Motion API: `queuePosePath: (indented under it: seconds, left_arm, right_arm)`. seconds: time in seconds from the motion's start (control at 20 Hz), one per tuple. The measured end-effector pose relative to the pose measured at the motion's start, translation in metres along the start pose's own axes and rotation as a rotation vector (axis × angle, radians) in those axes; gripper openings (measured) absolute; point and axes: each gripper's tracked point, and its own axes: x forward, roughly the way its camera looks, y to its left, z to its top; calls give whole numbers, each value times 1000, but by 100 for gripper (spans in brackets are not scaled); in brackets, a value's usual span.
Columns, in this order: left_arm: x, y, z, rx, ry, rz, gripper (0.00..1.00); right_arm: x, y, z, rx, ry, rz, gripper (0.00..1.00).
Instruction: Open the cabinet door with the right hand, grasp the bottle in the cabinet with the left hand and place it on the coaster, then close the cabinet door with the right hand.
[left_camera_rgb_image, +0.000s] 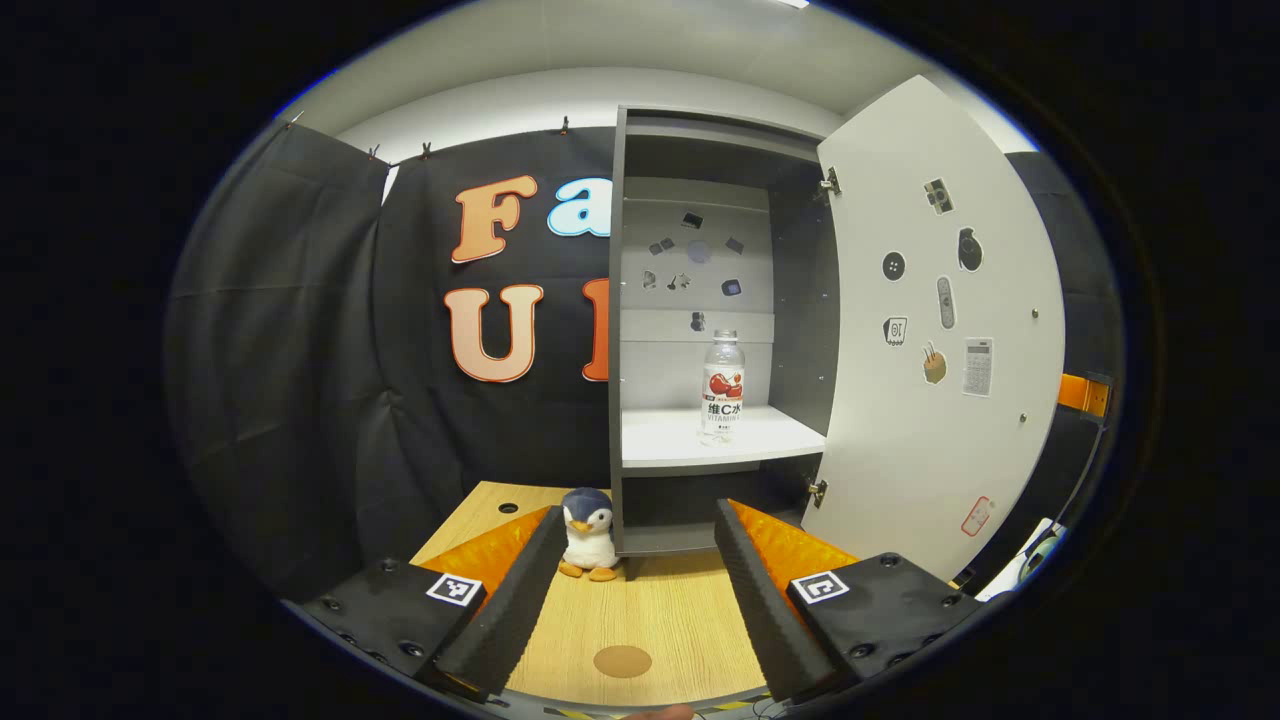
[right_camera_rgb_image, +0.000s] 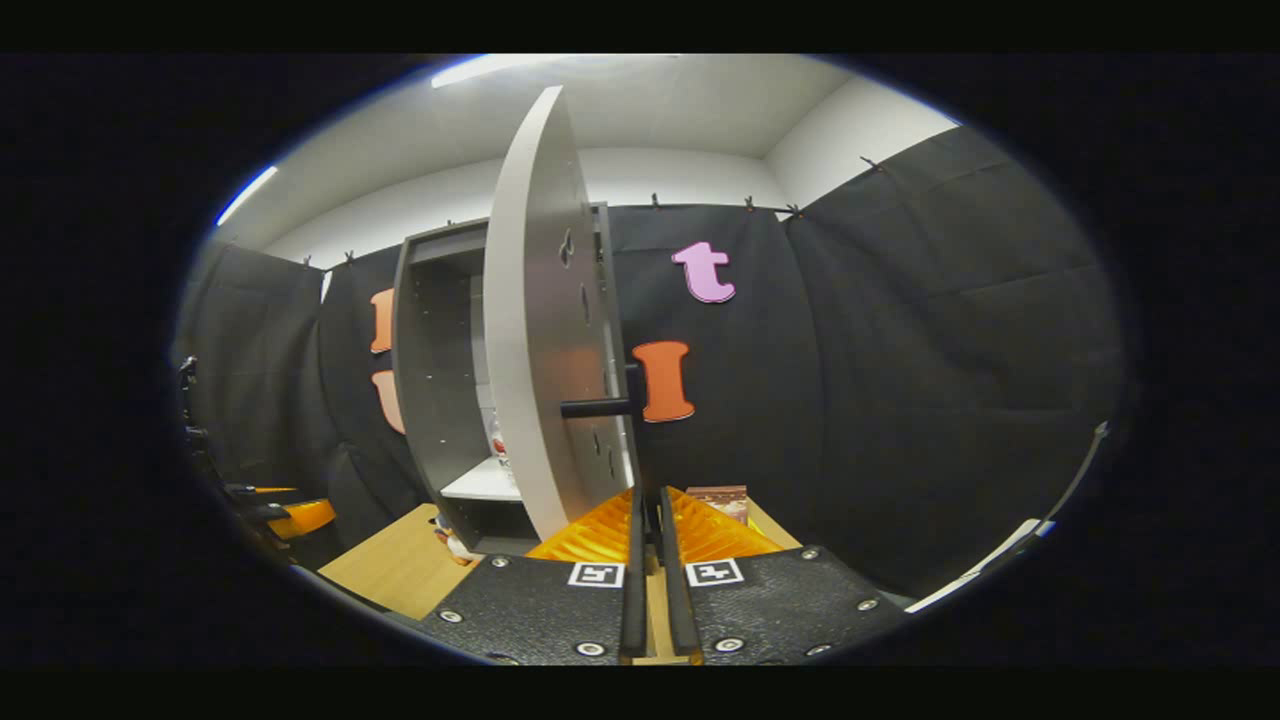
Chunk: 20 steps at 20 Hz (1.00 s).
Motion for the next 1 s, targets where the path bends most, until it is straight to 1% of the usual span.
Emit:
queuePosePath:
  seconds: [0.05, 0.15, 0.2, 0.25, 0.3, 0.4, 0.55, 0.6, 0.7, 0.75, 1.0]
  left_arm:
    - [1, -2, 1, 5, 1, 0, 94]
    - [5, -5, -1, 9, 1, -2, 94]
    - [5, -9, -1, 9, 1, -2, 97]
    - [5, -11, -1, 8, 0, -2, 99]
    - [5, -13, 0, 4, -2, -4, 99]
    - [8, -15, 4, 2, -9, -5, 94]
    - [11, -17, 7, 5, -23, -3, 99]
    - [13, -17, 9, 5, -28, -4, 96]
    - [19, -19, 12, 4, -40, -10, 98]
    - [25, -20, 13, 3, -42, -15, 99]
    - [68, -36, 16, -13, -36, -58, 99]
  right_arm:
    - [-1, 1, -1, 17, 11, 10, 8]
    - [-2, 15, -4, 52, 24, 59, 8]
    - [-2, 15, -5, 47, 29, 68, 9]
    - [-1, 13, -7, 35, 34, 65, 5]
    - [-2, 7, -3, 16, 26, 52, 10]
    - [-1, 3, -3, -9, 17, 43, 8]
    - [-1, 4, -4, -20, 16, 42, 9]
    - [-2, 2, -3, -24, 13, 33, 9]
    - [-4, 0, 3, -27, -12, 16, 9]
    - [-5, 2, 6, -22, -29, 15, 9]
    - [-9, 17, 20, -20, -97, 34, 9]
